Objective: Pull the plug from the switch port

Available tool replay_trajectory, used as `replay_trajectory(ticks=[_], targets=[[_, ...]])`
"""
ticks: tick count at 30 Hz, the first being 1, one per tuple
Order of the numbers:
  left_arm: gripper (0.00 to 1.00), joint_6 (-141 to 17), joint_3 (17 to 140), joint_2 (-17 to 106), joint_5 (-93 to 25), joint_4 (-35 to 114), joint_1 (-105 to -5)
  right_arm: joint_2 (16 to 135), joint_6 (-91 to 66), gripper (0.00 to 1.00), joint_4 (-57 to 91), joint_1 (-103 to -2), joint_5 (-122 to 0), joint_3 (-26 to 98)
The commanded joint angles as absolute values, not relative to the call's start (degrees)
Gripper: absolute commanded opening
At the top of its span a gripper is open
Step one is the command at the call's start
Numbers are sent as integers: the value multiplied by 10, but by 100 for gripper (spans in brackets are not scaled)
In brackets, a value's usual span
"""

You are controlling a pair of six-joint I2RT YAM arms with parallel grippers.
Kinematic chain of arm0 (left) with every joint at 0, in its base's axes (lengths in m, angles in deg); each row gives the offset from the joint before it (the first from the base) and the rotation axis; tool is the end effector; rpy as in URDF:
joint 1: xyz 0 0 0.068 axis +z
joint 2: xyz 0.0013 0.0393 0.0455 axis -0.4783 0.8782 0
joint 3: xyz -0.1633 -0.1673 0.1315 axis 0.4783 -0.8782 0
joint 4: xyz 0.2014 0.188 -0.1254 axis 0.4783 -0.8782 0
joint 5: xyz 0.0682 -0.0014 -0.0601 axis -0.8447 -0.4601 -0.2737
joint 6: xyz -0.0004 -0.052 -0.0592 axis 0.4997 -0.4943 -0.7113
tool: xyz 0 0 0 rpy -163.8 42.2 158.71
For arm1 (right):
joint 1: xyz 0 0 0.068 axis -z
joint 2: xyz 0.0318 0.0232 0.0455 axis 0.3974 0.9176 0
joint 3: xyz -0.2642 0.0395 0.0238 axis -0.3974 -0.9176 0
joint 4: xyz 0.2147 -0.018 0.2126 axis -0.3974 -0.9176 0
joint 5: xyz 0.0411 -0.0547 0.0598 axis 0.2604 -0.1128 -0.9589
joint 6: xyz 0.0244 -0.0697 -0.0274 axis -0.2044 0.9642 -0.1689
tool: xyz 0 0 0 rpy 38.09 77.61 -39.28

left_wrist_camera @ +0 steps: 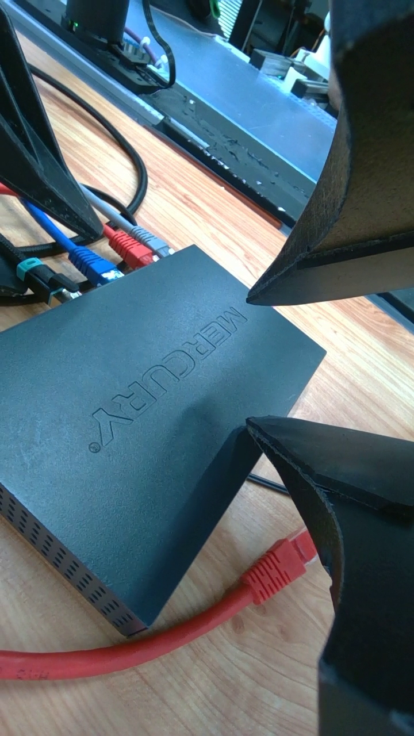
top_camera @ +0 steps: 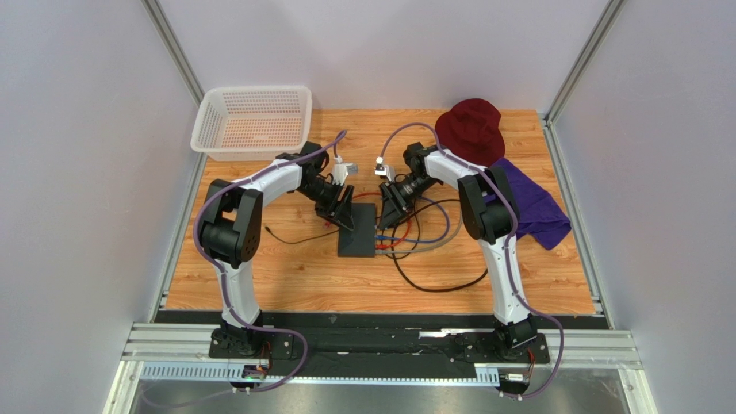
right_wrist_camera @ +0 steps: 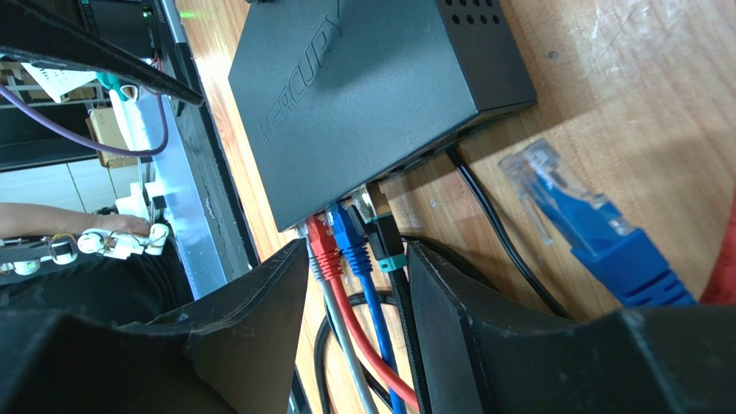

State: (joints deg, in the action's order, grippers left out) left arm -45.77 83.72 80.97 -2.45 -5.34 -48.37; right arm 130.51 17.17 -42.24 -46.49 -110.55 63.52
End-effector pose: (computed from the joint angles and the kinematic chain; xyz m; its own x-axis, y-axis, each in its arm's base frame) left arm 0.3770 -0.1817 0.1198 -0.8840 0.3780 -0.2750 0.4647 0.6465 -0.6051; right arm 0.4156 0.2388 0.0789 -0.7786 -0.5610 -0.2811 -0.5187 0.3234 0.7914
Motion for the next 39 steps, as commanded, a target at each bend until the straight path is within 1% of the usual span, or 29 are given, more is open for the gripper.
replay_trajectory(ticks=[1,11,16,21,26,27,29,36,37,38,39], targets=[[61,-427,828,852,-101,-45,-485,1331,168,54,-371,-487,-1054,625],[62,-429,827,850,-94,-41,-489,1361,159,51,-373,-487,-1062,640],[62,-431,827,853,-91,-39,-491,1389,172,52,-399,-494,-1079,664],[62,-432,827,856,-92,-38,-491,1412,186,47,-428,-500,-1080,695],[62,-436,828,856,-87,-35,-491,1406,197,44,-431,-511,-1063,693],[62,-437,829,857,-87,-35,-491,1405,197,41,-430,-514,-1055,692],[62,-438,830,859,-86,-33,-491,1406,197,40,-430,-522,-1050,692],[62,-443,836,868,-81,-33,-492,1406,186,40,-434,-529,-1030,697],[62,-443,838,868,-80,-33,-492,1407,184,38,-433,-531,-1028,696],[62,-444,840,869,-79,-34,-492,1406,182,31,-433,-533,-1023,694],[62,-445,839,869,-79,-33,-493,1406,181,28,-432,-536,-1021,692]])
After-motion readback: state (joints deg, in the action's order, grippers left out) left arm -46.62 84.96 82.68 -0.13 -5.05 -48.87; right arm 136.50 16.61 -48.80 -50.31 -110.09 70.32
